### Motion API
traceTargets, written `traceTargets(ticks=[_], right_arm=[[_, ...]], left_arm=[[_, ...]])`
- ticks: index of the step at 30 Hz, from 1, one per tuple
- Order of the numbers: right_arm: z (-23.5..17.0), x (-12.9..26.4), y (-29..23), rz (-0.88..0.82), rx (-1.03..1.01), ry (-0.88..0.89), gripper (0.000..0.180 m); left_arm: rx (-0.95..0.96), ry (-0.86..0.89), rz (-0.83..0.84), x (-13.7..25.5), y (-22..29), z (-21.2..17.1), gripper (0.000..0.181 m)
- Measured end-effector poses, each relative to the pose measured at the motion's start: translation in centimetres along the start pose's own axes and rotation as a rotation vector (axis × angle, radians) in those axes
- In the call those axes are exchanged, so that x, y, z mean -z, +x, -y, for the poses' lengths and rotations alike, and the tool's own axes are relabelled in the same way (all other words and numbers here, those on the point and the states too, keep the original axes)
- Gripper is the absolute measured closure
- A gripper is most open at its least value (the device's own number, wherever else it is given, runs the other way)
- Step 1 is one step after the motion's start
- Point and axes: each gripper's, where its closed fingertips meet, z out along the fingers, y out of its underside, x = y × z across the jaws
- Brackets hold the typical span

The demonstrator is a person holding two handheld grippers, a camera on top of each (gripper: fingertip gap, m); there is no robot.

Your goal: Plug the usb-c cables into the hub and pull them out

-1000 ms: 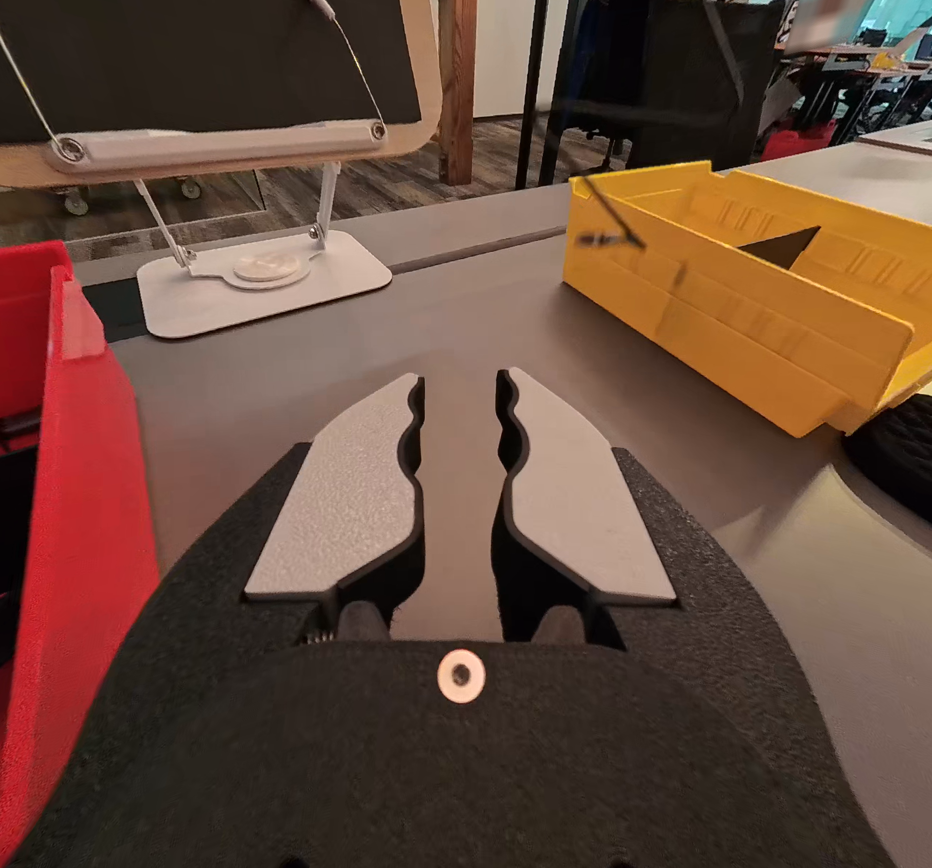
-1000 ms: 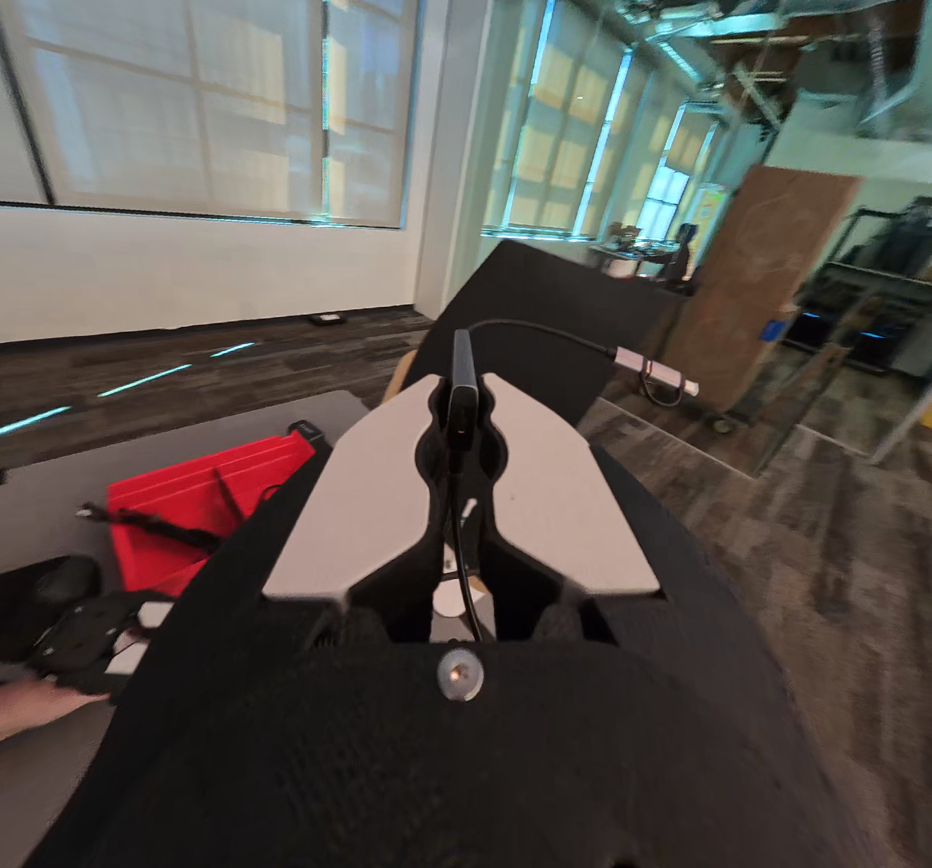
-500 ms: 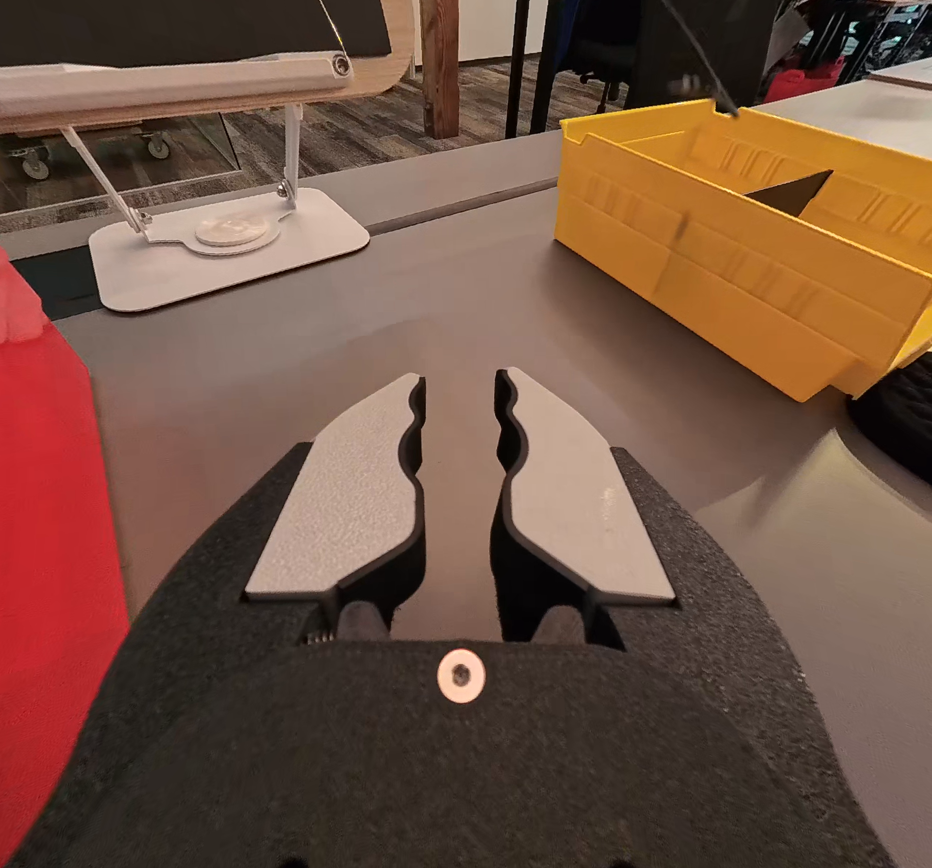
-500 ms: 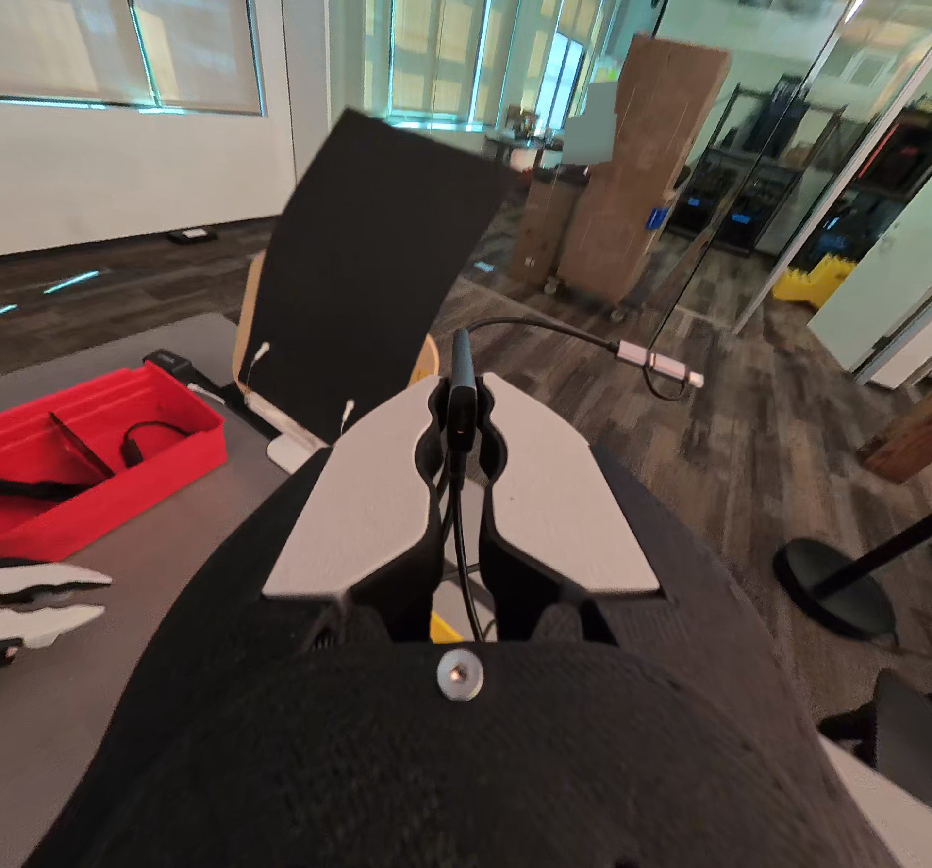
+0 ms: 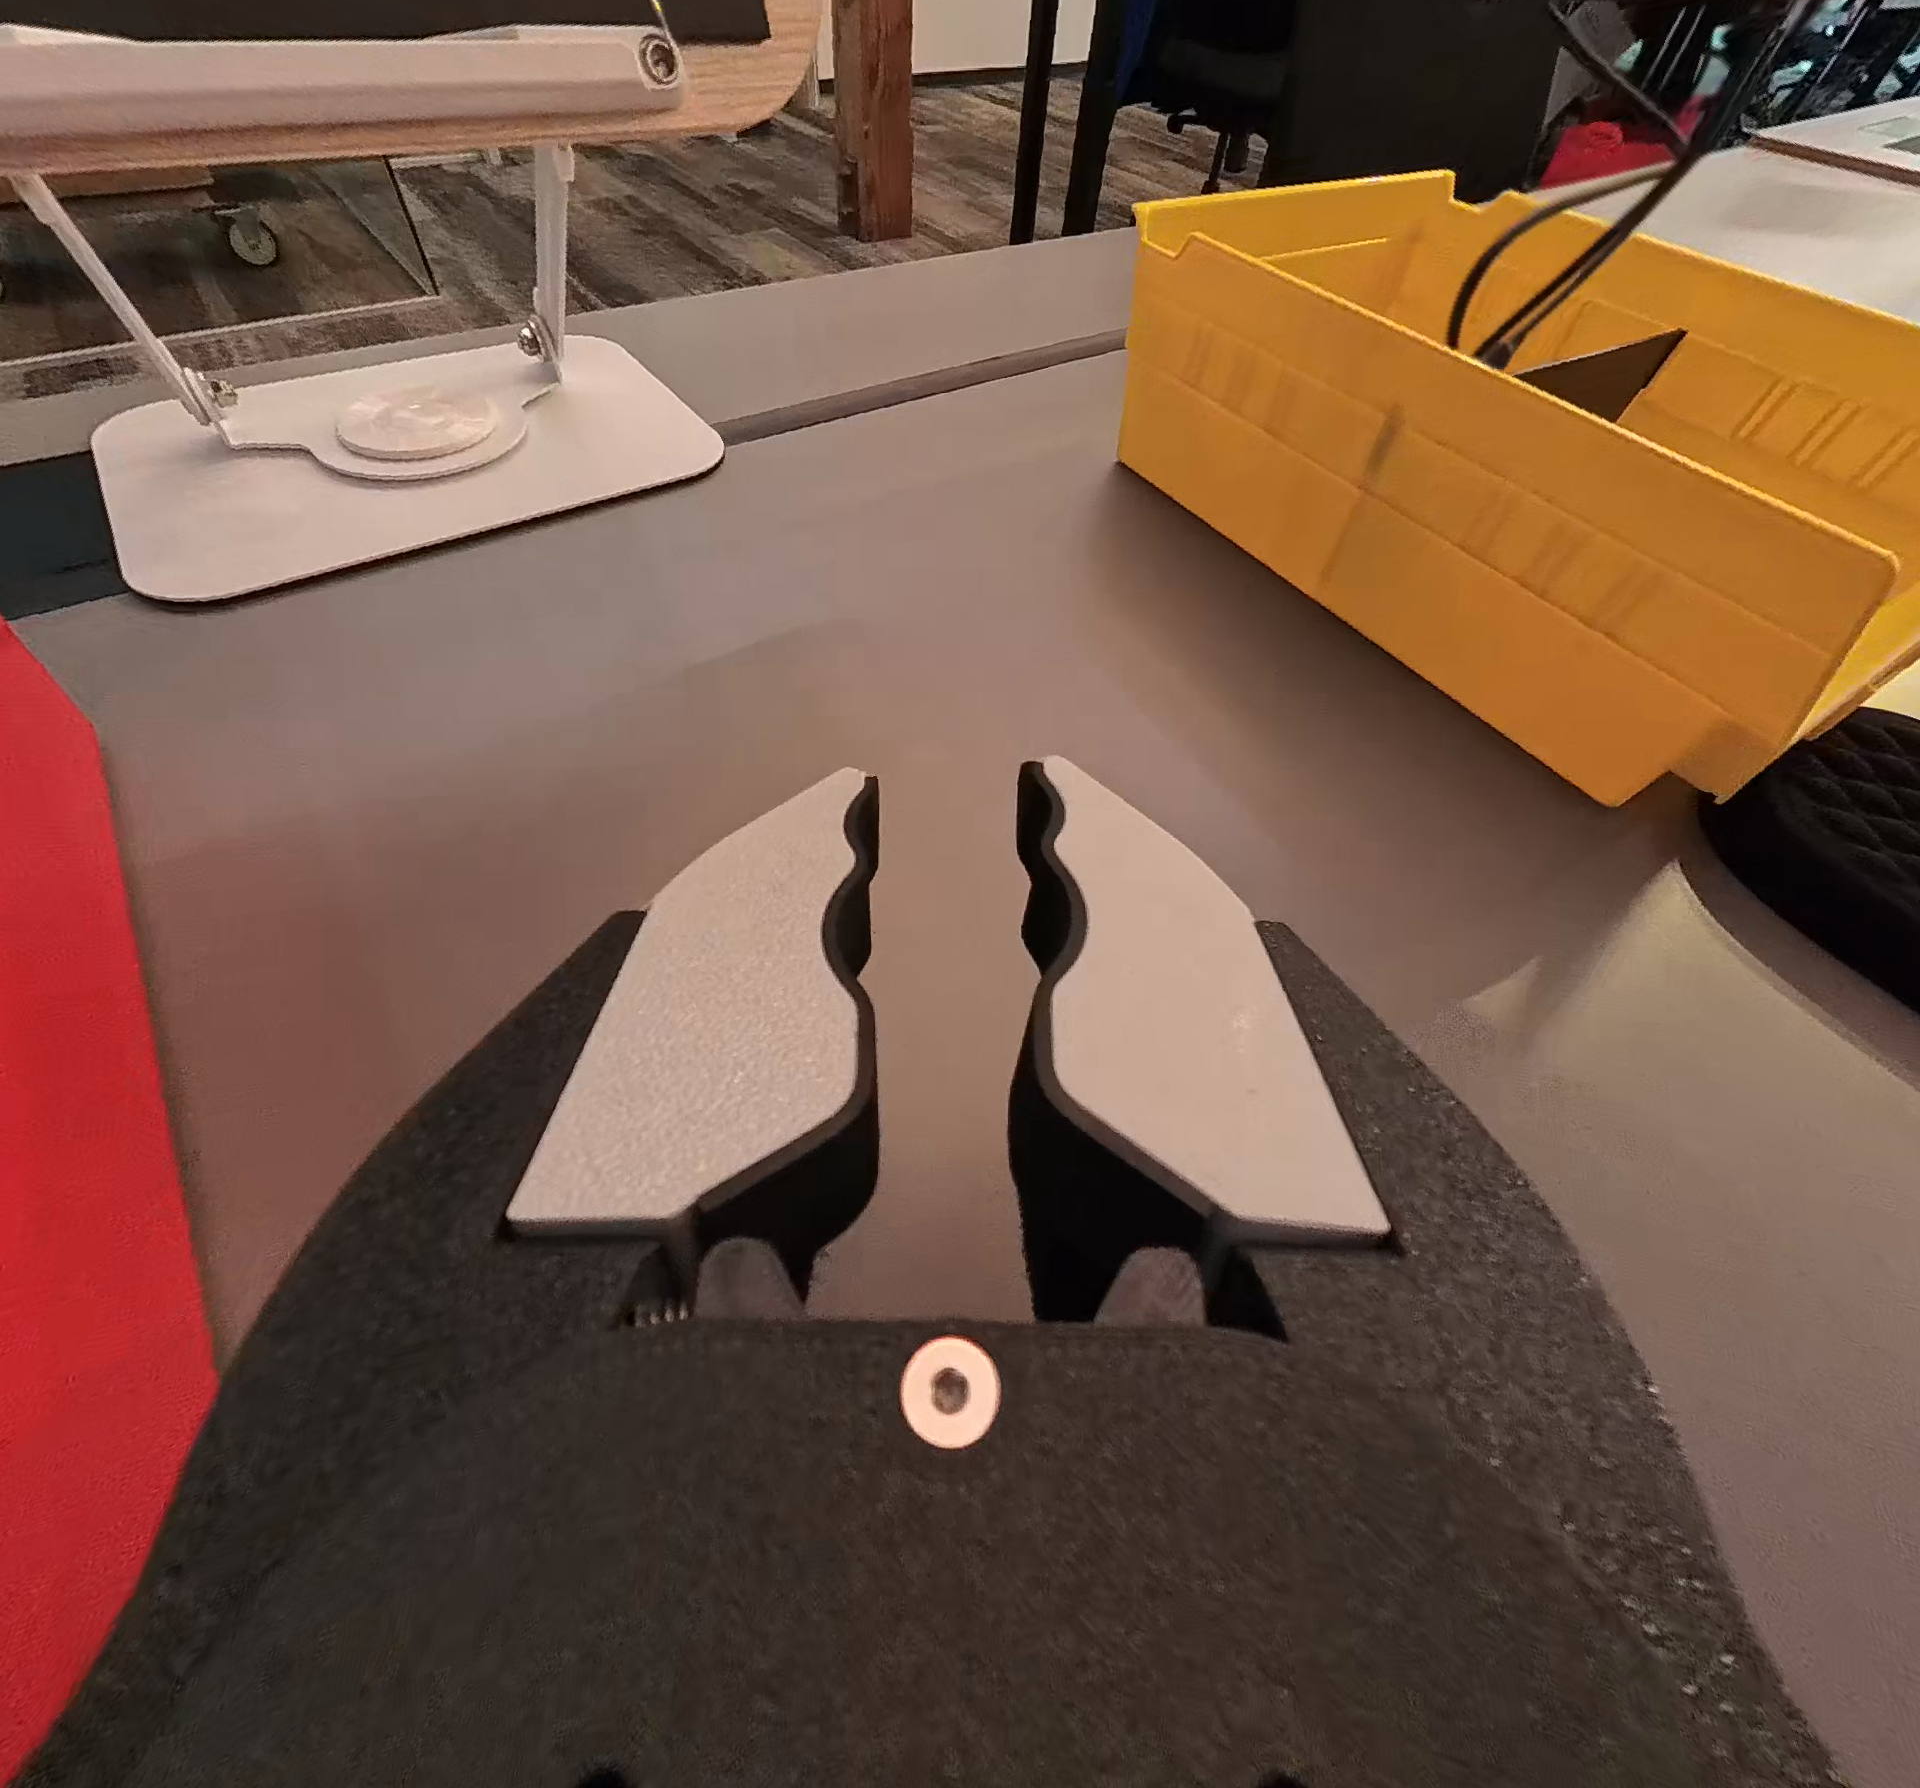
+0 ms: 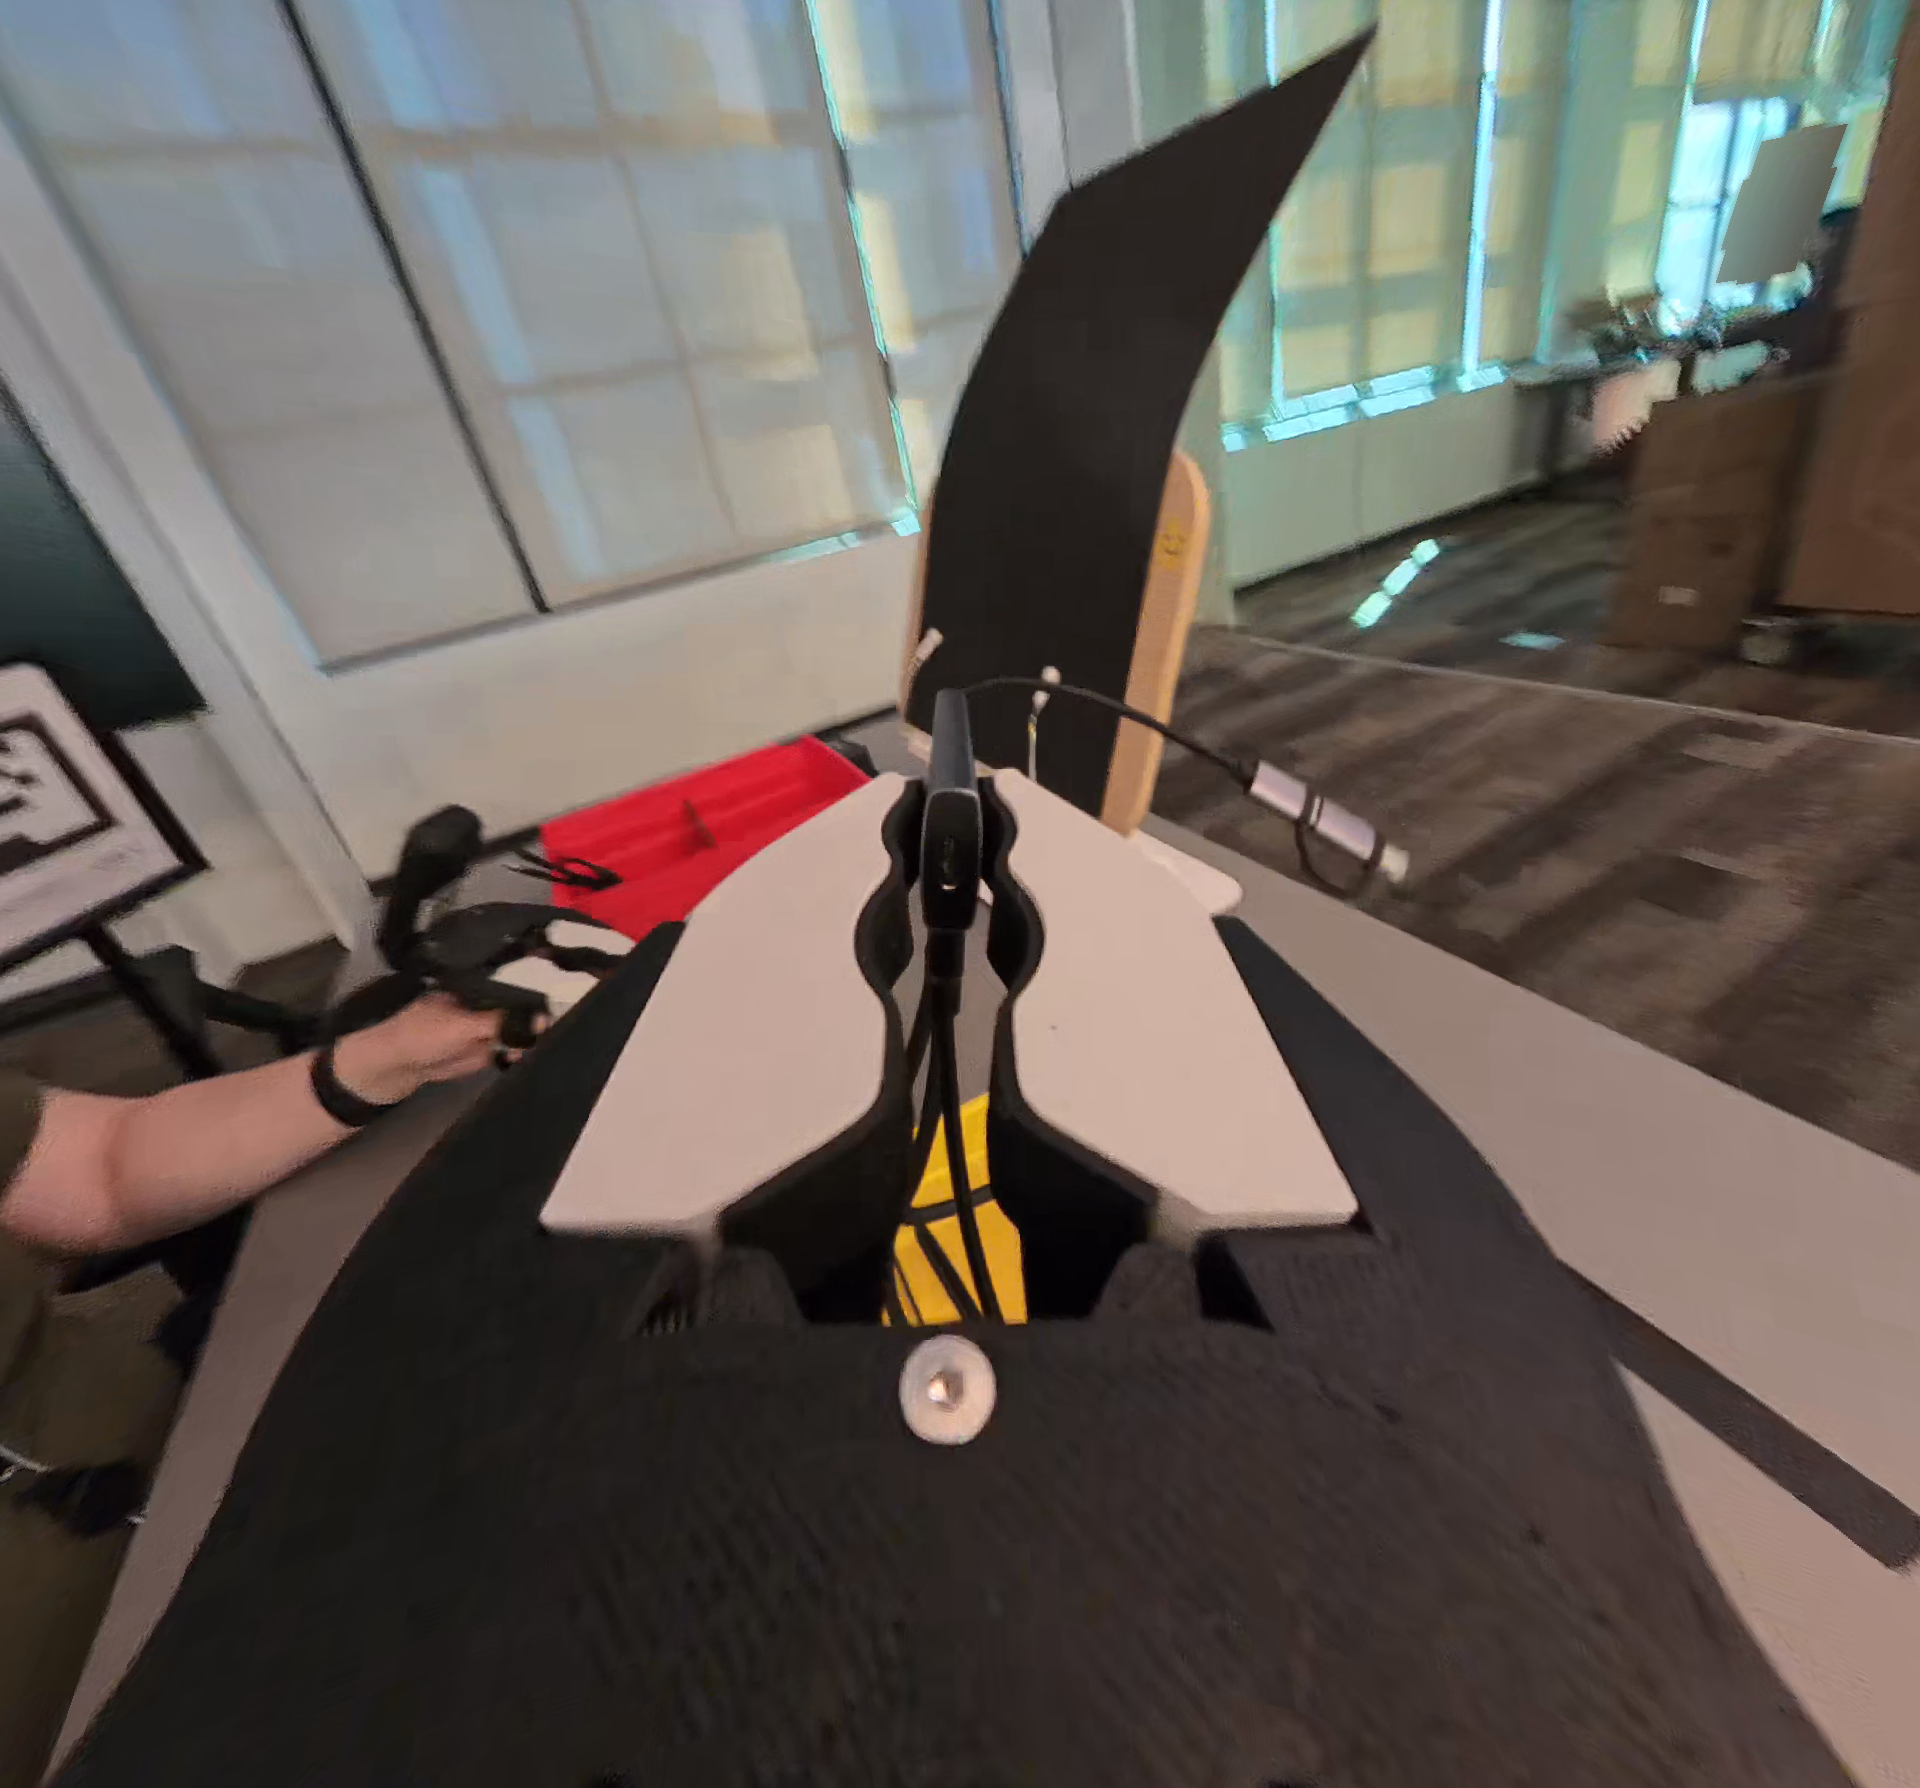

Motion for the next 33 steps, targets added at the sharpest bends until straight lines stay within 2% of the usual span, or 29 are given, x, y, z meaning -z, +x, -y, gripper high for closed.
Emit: traceTargets(ticks=[4,8,15,20,22,25,30,33], right_arm=[[-1.5,4.5,-0.6,0.093,-0.064,0.087,0.169],[-4.7,6.1,0.7,0.063,-0.175,-0.03,0.169],[-6.3,3.4,0.3,0.108,-0.333,-0.316,0.169],[-8.3,0.1,2.3,-0.043,-0.412,-0.62,0.169],[-9.6,-1.3,2.7,-0.083,-0.345,-0.775,0.169],[-11.4,-4.2,2.2,-0.029,-0.084,-0.993,0.169],[-14.6,-8.3,2.0,0.128,0.311,-1.179,0.167],[-16.9,-8.8,2.1,0.178,0.316,-1.248,0.168]], left_arm=[[-0.024,-0.009,-0.012,-0.1,0.7,0.0,0.156],[-0.049,-0.025,-0.01,-0.4,1.0,-0.4,0.157],[-0.051,-0.057,-0.008,-0.8,0.9,-1.2,0.157],[-0.056,-0.082,-0.01,-1.2,1.0,-1.7,0.157],[-0.062,-0.091,-0.013,-1.3,1.1,-1.9,0.157],[-0.074,-0.107,-0.017,-1.4,1.4,-2.2,0.157],[-0.08,-0.114,-0.039,-1.5,2.0,-2.2,0.16],[-0.076,-0.112,-0.049,-1.4,2.2,-2.1,0.16]])
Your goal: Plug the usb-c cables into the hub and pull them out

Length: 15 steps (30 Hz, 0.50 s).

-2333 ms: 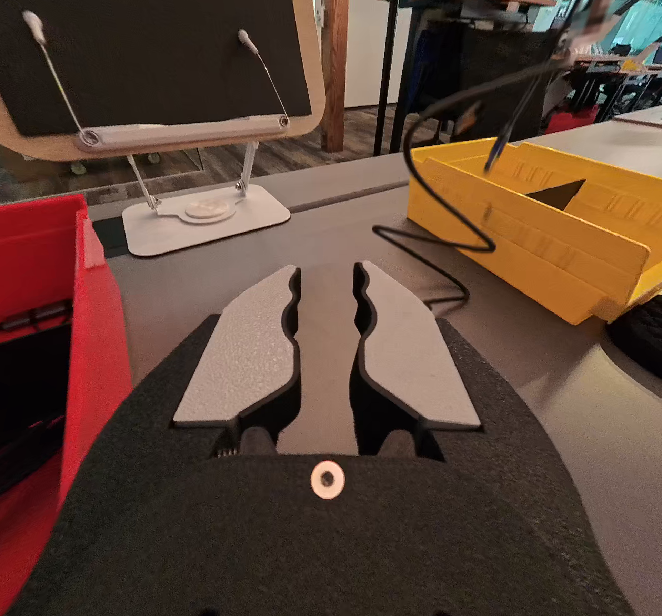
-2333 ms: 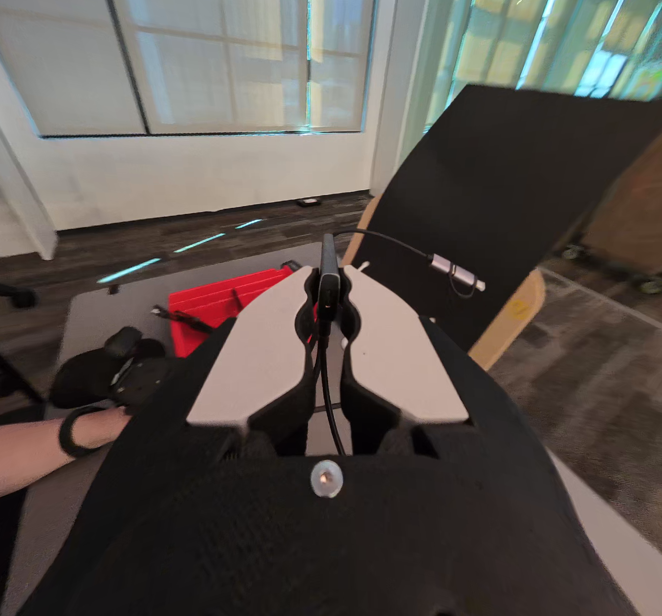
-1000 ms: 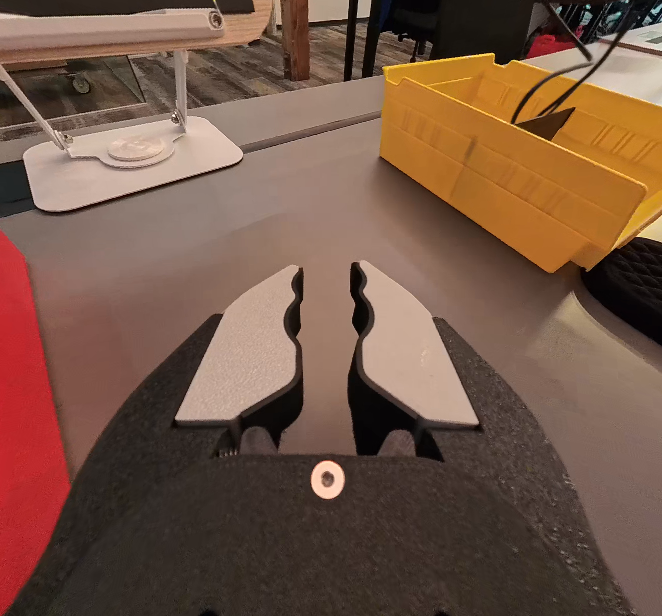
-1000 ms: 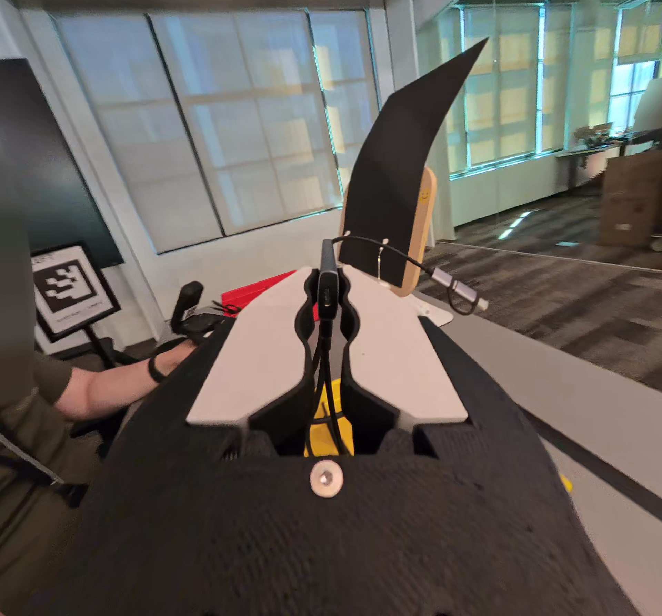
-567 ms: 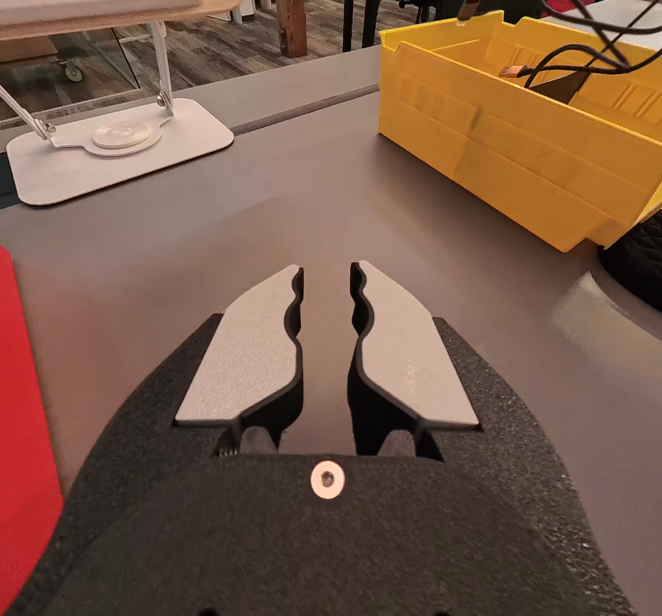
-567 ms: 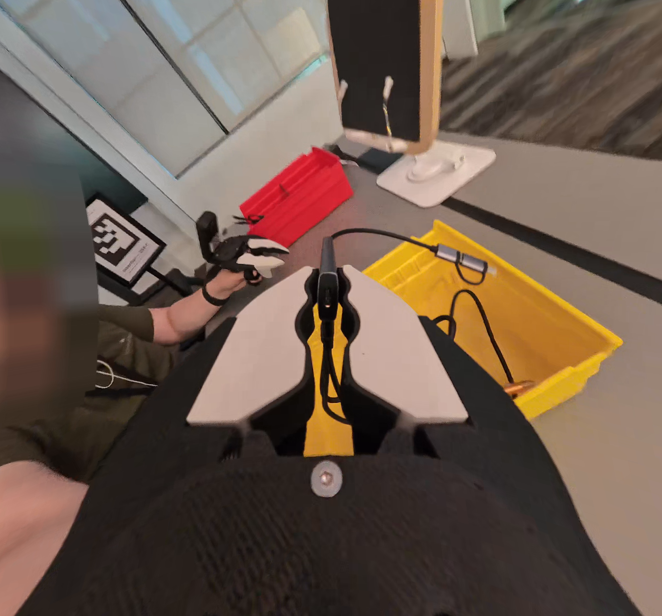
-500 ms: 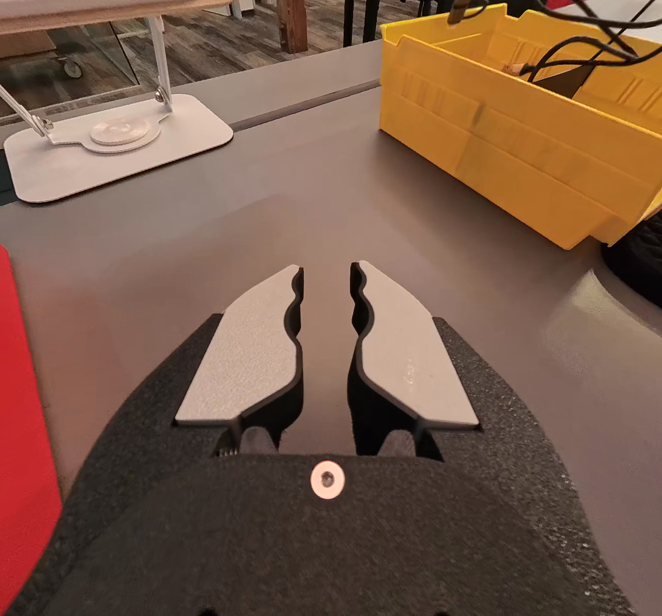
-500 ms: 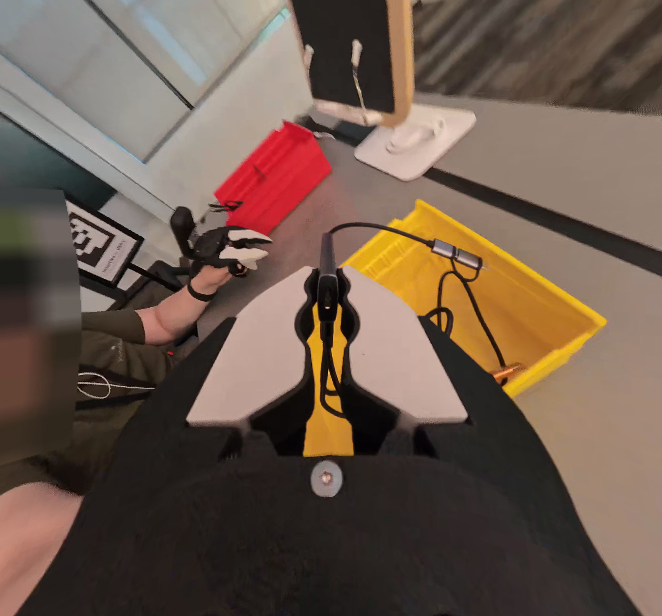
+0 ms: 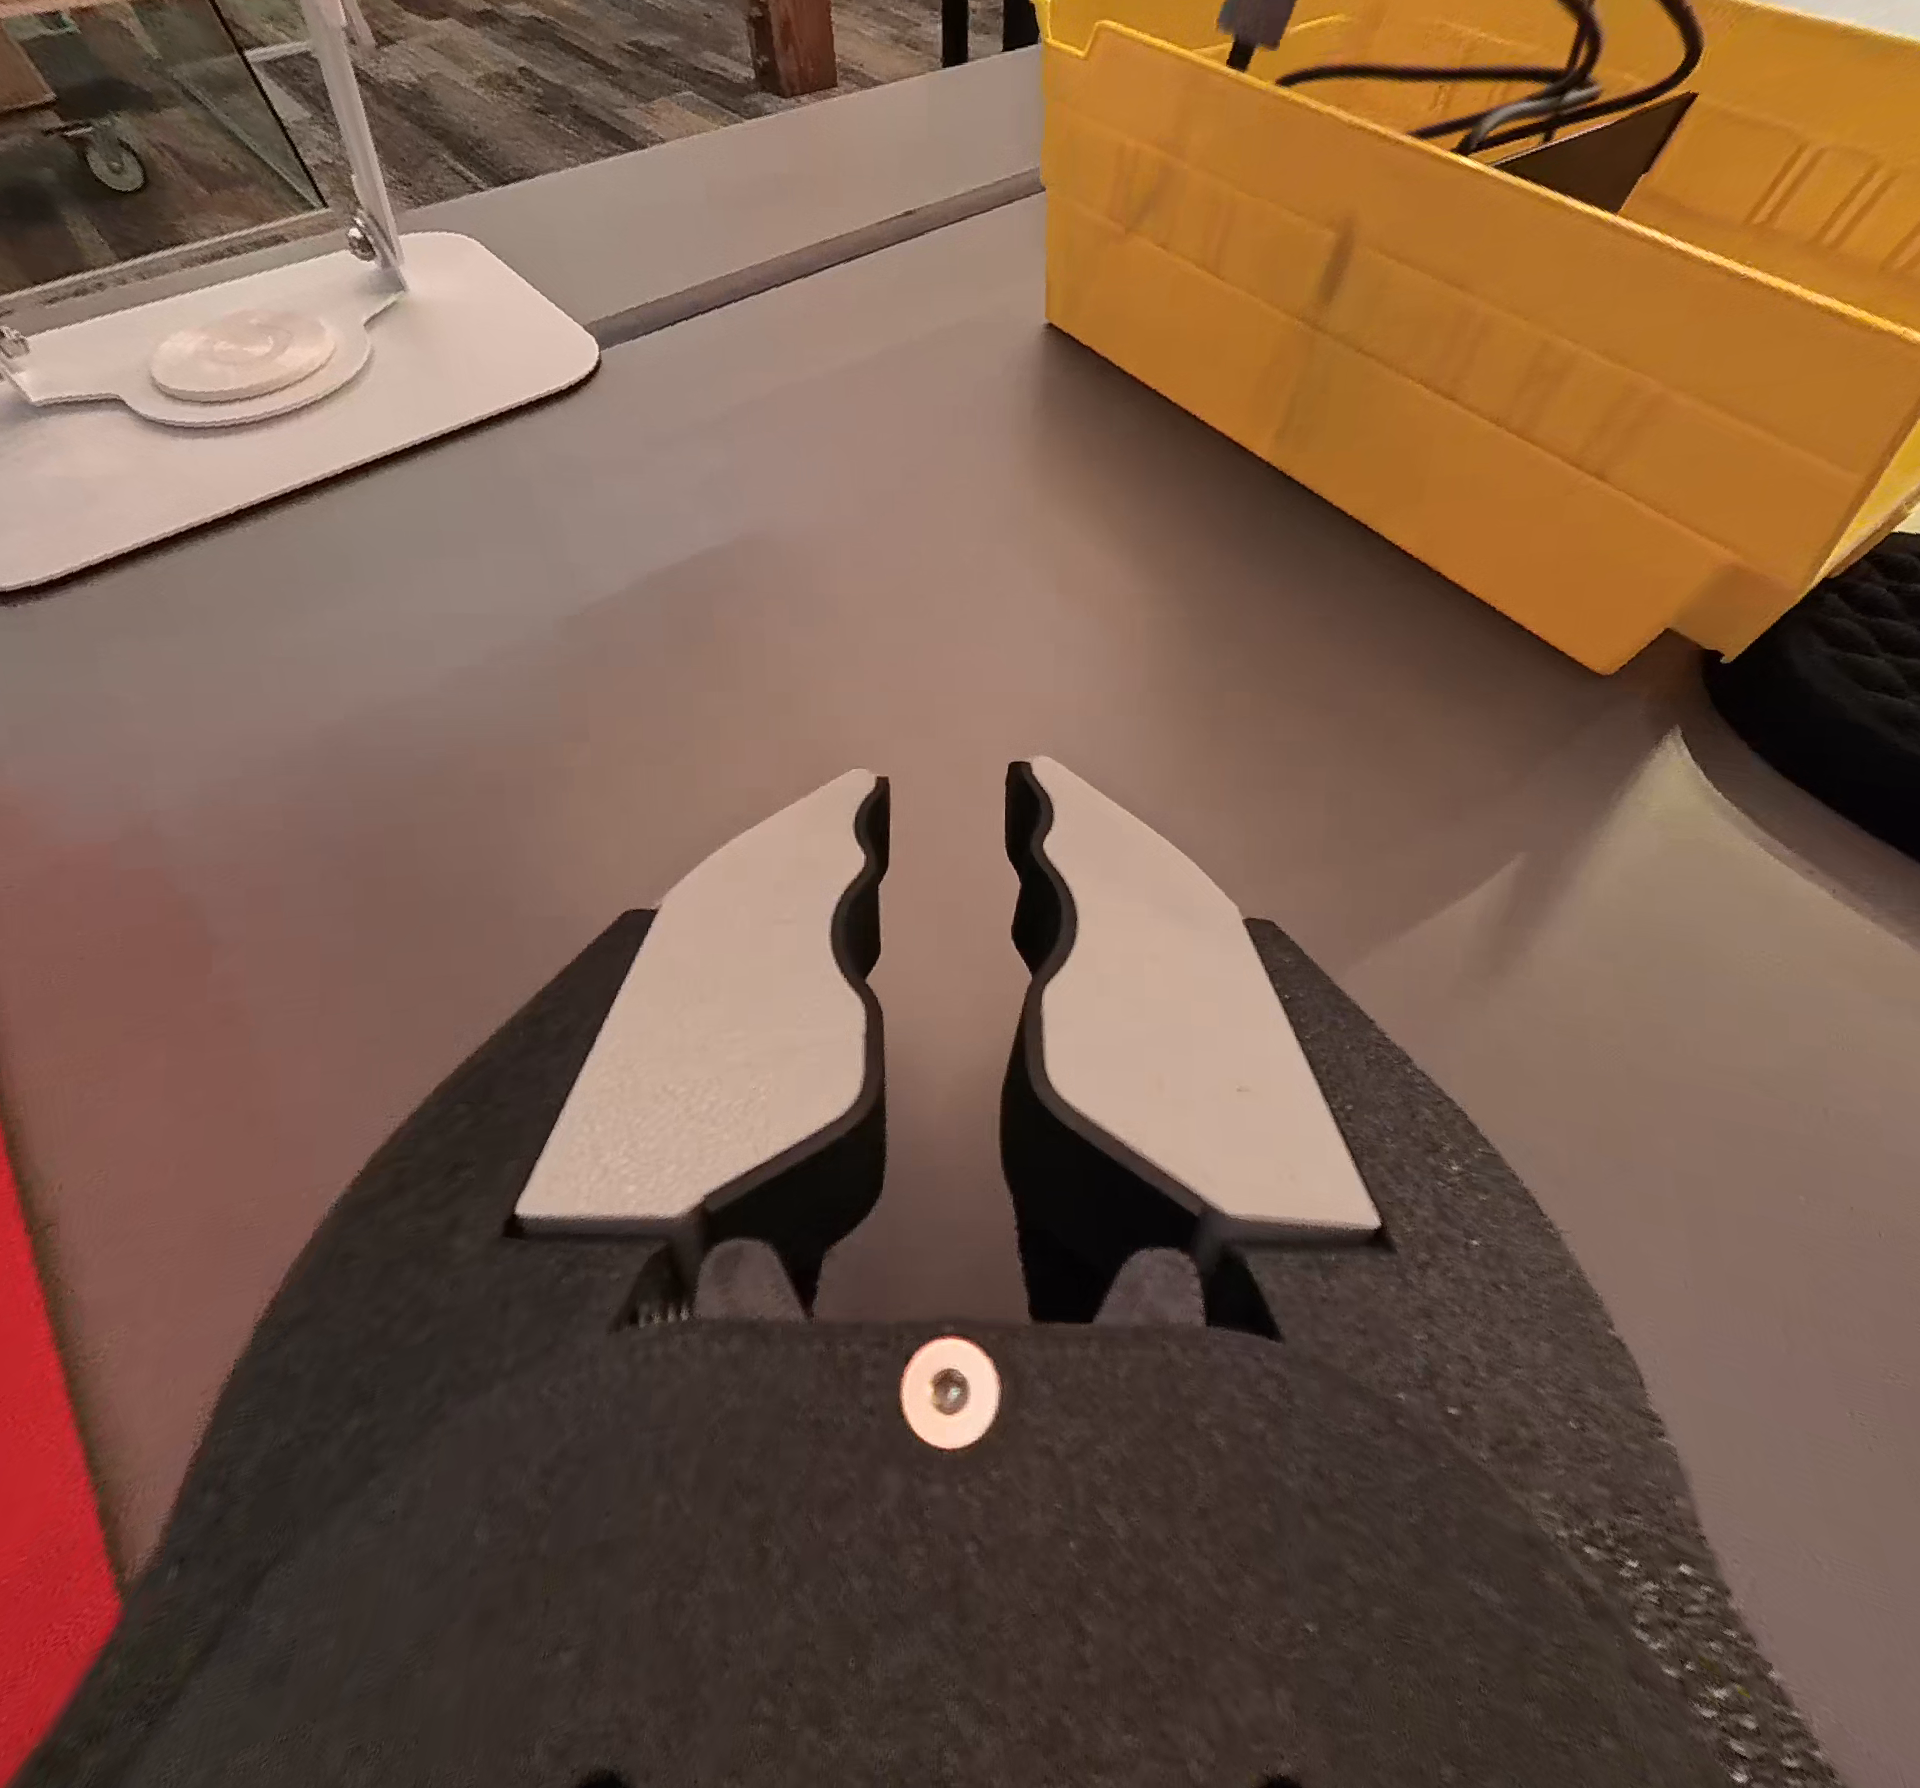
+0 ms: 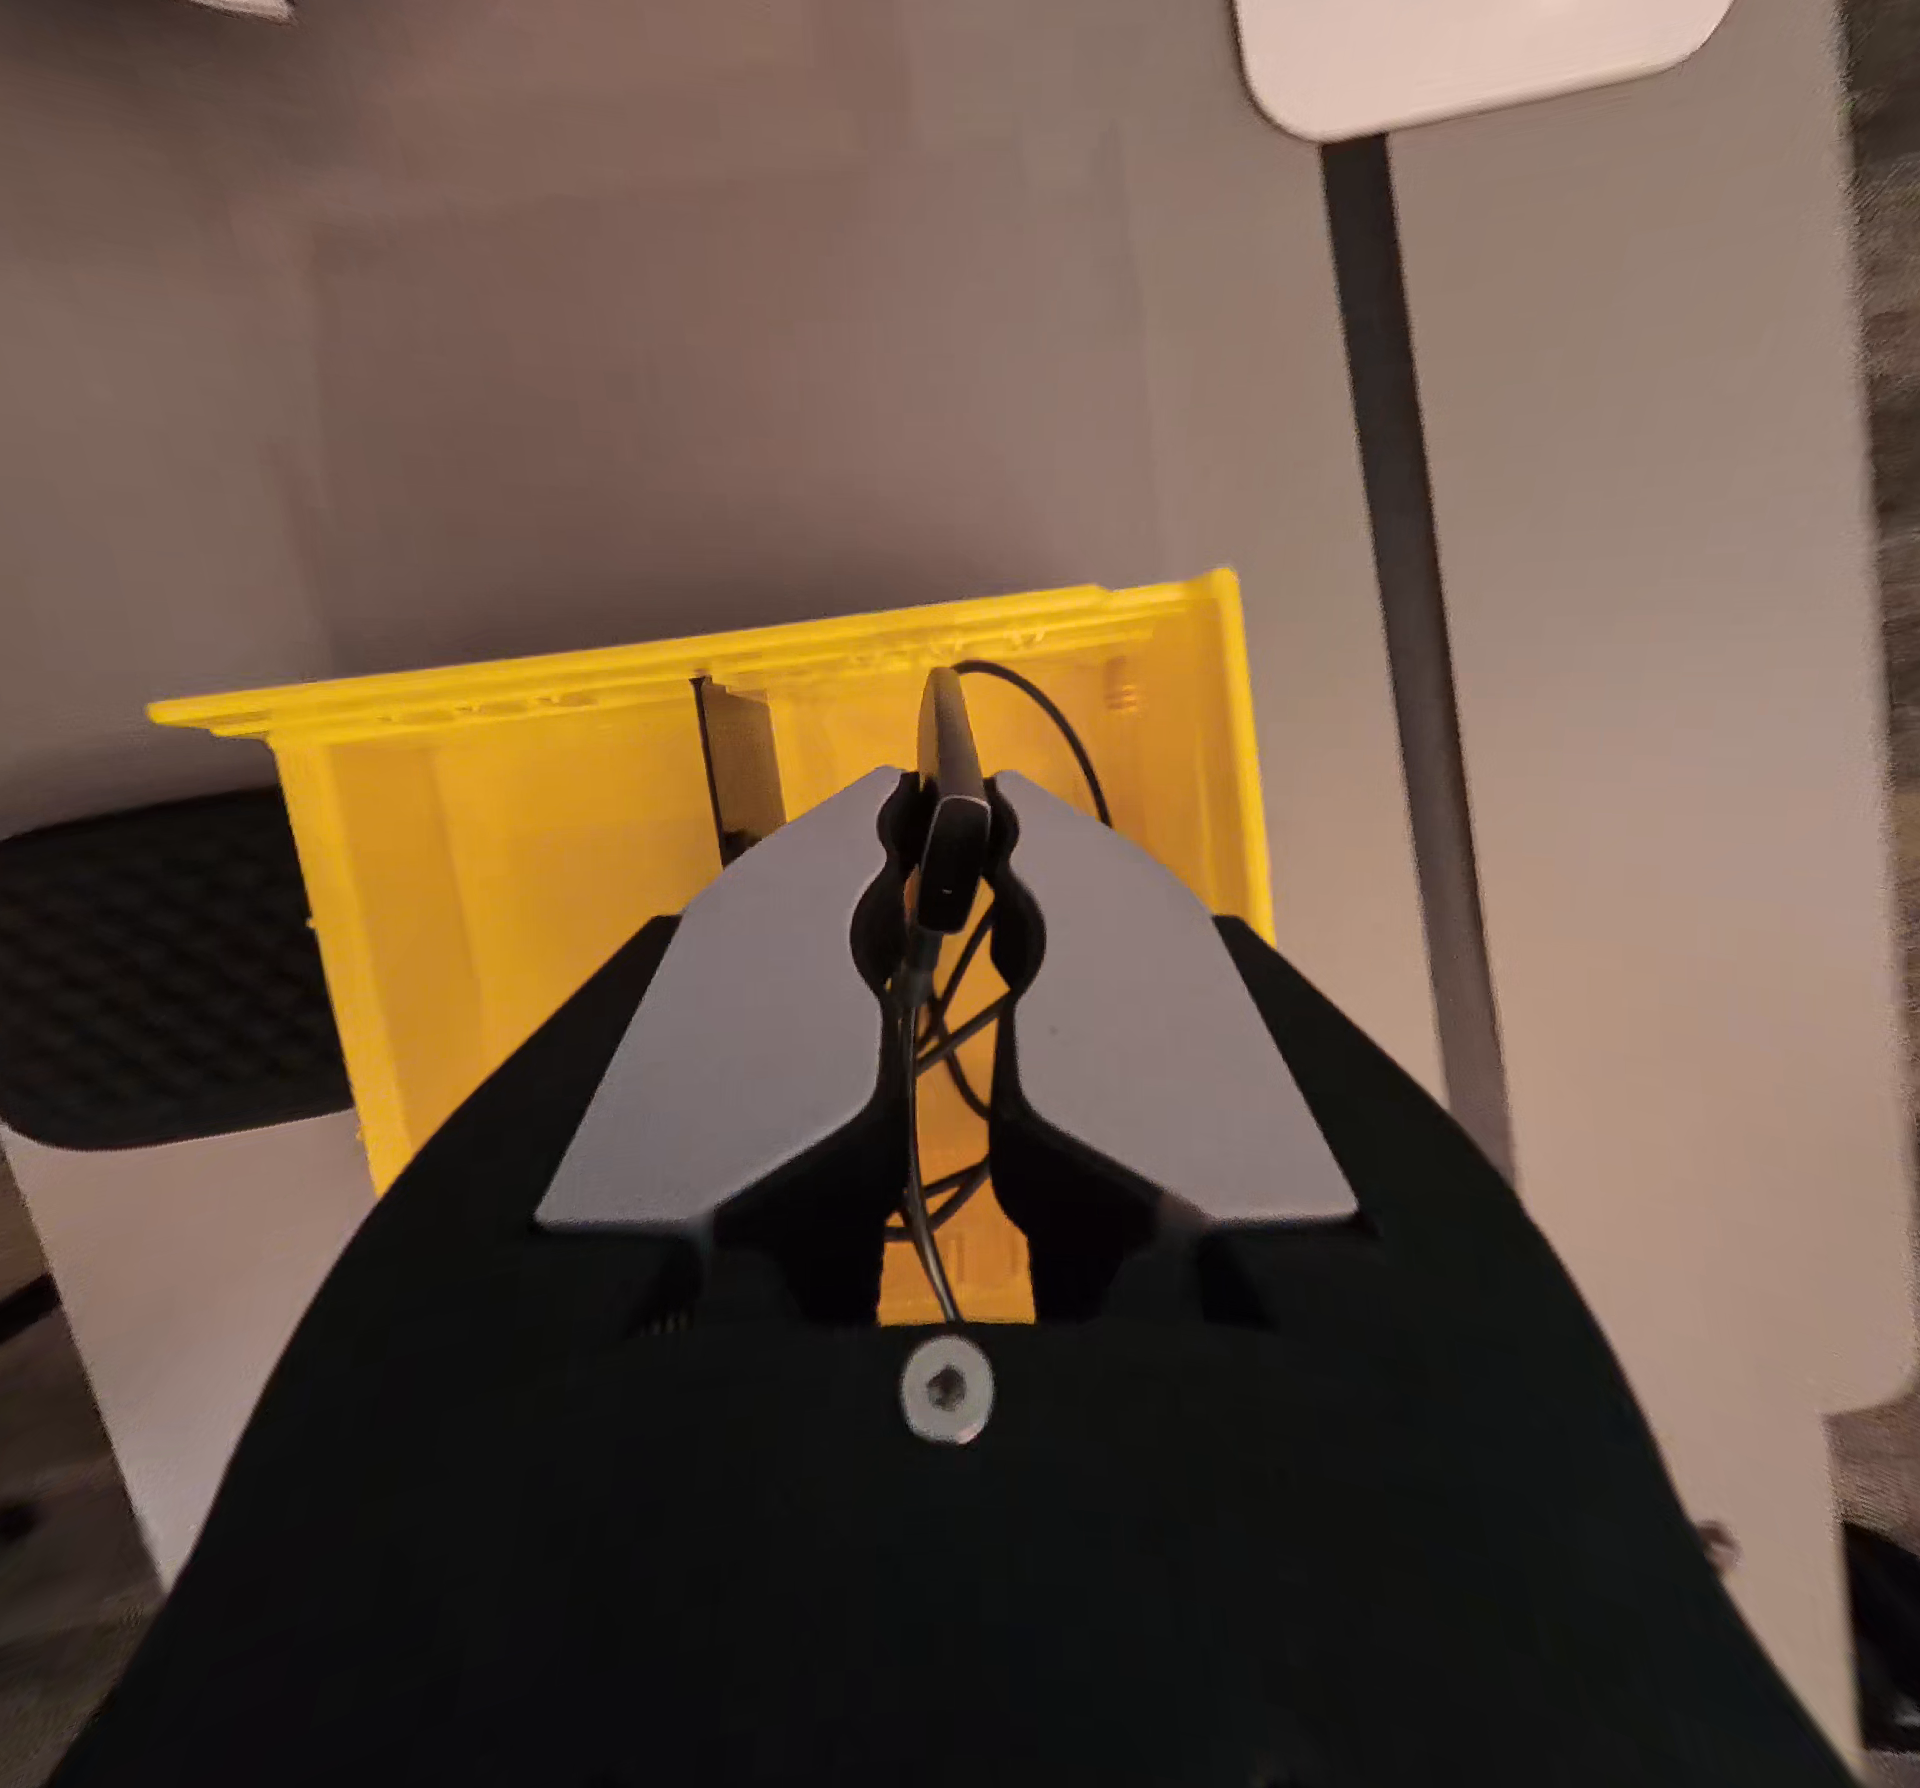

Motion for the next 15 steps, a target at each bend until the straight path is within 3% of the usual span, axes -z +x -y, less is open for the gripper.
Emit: traceTargets(ticks=[5,8,11,13,15], right_arm=[[-3.1,-3.1,0.0,0.073,-0.172,-0.054,0.165],[-2.3,-3.3,0.8,0.01,-0.197,0.016,0.163],[-0.5,-1.1,1.2,-0.105,-0.121,0.081,0.156],[1.6,1.7,1.3,-0.192,-0.087,0.16,0.143],[4.4,5.1,0.8,-0.288,-0.058,0.276,0.143]], left_arm=[[0.033,0.014,-0.013,0.2,0.3,0.4,0.16],[0.07,0.027,-0.035,0.4,0.6,0.9,0.16],[0.084,0.065,-0.05,1.0,0.7,1.6,0.16],[0.086,0.089,-0.05,1.3,0.7,2.1,0.158],[0.087,0.105,-0.05,1.6,0.7,2.4,0.158]])
